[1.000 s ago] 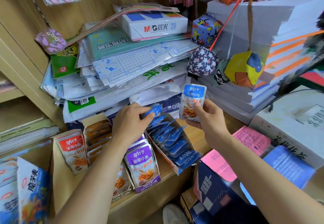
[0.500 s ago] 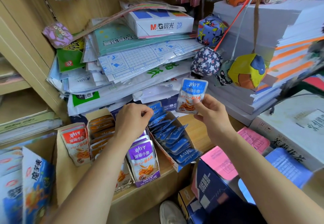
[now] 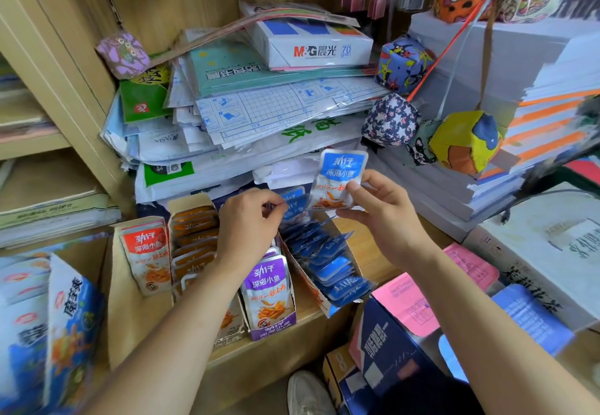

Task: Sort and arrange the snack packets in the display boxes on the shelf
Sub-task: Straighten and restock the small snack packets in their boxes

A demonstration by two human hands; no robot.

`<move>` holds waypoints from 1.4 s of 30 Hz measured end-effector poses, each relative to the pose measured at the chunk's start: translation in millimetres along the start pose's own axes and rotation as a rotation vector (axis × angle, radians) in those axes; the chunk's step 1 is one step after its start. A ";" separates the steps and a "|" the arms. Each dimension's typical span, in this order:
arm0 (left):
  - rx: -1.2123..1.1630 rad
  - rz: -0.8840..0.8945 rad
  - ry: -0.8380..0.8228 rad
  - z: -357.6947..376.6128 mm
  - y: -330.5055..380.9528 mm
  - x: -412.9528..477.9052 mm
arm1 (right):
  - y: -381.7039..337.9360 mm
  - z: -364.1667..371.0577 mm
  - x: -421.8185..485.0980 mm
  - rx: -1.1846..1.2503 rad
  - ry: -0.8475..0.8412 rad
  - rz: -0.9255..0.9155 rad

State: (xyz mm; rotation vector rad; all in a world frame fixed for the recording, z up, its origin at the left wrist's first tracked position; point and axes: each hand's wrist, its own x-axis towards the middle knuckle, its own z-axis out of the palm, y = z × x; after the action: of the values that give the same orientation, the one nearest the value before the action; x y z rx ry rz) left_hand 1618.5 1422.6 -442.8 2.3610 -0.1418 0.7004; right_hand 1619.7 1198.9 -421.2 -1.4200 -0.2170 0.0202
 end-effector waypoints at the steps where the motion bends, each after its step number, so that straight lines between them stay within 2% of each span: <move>1: -0.012 -0.036 0.012 1.0 0.6 1.4 | -0.1 -0.6 1.7 0.010 -0.002 -0.014; 7: -0.140 -0.155 0.041 2.1 -2.7 7.3 | 9.5 6.7 12.2 -0.122 -0.067 -0.050; 11: -0.261 -0.198 -0.023 2.8 -11.7 10.3 | 21.1 10.2 23.7 -0.206 -0.105 -0.079; 17: -0.336 -0.187 -0.140 -4.8 -18.2 10.7 | 35.9 12.6 24.5 -0.368 -0.005 -0.025; 22: -0.301 -0.194 -0.222 -9.8 -14.0 7.9 | 34.0 15.2 30.0 -0.490 0.047 0.048; 24: -0.322 -0.167 -0.231 -12.4 -5.8 6.8 | 32.3 15.3 30.1 -0.548 0.051 0.044; 27: -0.308 -0.023 -0.211 -9.6 8.9 2.1 | 29.4 15.6 20.1 -0.557 0.063 0.023; 30: -0.250 0.055 -0.131 -3.7 18.1 -2.1 | 26.0 -0.2 3.7 -0.493 0.107 0.026; 32: -0.198 0.083 -0.096 -2.0 17.8 -3.6 | 20.3 -16.4 -11.2 -0.540 0.125 0.002; 34: -0.140 0.102 -0.097 -1.4 14.3 -4.5 | 17.4 -29.5 -28.7 -0.624 0.069 -0.012; 39: -0.040 0.098 -0.139 -4.6 10.8 -9.0 | 28.5 -46.5 -67.3 -0.802 -0.332 -0.016; 42: -0.082 0.163 -0.148 -10.1 13.6 -16.1 | 42.7 -49.3 -73.7 -0.900 -0.395 -0.095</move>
State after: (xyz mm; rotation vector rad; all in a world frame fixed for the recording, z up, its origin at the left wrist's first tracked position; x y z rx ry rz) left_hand 1596.5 1417.1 -437.0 2.3393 -0.4241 0.5830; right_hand 1560.4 1146.7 -479.8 -2.2952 -0.6791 0.1397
